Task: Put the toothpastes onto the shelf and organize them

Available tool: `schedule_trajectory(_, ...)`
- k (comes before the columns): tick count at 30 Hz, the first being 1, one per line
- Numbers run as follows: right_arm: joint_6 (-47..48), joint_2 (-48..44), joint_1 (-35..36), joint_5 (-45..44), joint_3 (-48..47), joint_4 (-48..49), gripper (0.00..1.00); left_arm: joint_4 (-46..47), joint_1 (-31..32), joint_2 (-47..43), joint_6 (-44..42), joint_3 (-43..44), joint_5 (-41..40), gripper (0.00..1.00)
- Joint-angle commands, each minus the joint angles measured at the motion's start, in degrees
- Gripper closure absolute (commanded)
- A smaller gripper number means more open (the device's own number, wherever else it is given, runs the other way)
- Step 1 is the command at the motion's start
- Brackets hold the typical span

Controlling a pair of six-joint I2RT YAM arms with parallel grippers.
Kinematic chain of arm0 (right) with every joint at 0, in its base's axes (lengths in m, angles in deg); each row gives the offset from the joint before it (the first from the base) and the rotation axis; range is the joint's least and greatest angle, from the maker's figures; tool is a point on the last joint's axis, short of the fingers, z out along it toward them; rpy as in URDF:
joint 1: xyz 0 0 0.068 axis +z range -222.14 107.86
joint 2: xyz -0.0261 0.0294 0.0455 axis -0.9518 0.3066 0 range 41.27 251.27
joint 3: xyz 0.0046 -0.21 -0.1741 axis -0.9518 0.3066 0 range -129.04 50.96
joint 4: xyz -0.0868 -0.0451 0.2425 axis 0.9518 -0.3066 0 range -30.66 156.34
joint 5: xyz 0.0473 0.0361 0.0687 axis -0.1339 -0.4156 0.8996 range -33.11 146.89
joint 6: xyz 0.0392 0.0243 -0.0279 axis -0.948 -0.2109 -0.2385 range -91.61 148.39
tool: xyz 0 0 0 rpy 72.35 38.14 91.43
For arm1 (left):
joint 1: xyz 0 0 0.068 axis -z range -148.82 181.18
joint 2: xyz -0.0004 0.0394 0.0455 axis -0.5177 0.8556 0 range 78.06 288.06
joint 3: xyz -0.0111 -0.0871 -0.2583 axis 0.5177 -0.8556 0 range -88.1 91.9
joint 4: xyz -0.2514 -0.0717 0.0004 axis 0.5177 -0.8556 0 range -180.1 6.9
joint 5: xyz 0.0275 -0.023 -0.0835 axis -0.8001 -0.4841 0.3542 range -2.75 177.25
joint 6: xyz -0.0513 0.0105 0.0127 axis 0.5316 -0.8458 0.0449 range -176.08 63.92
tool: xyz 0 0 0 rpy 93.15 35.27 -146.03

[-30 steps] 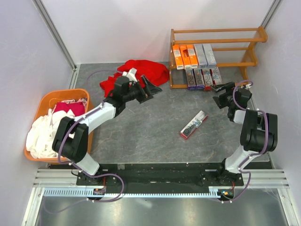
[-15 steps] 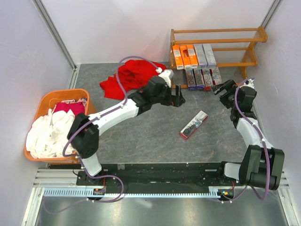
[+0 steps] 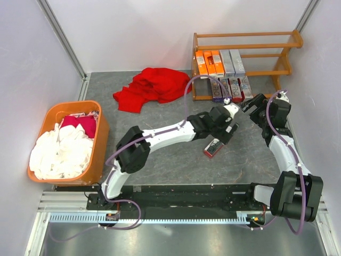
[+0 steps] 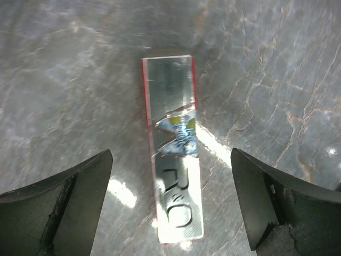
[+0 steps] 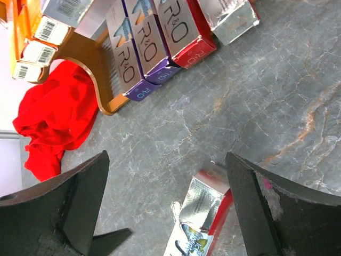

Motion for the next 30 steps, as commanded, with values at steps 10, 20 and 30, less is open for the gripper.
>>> schedule_trajectory(10,0.89,0.13,0.11,-4.64,-2.37,-3.43,0.02,-5.95,2.44,12.55,-4.83,12.19,-4.0,0.0)
schedule_trajectory(20,0.97,1.01,0.02,-4.91,-2.54,-3.79,0.02,-7.63,2.44,17.84,-2.8,17.55,-3.04,0.12)
schedule_trajectory(30,0.8,1.19,-0.07,-4.38,-2.89,-4.05,0.02,-8.33,2.09,15.64,-2.01,16.5,-5.76,0.48)
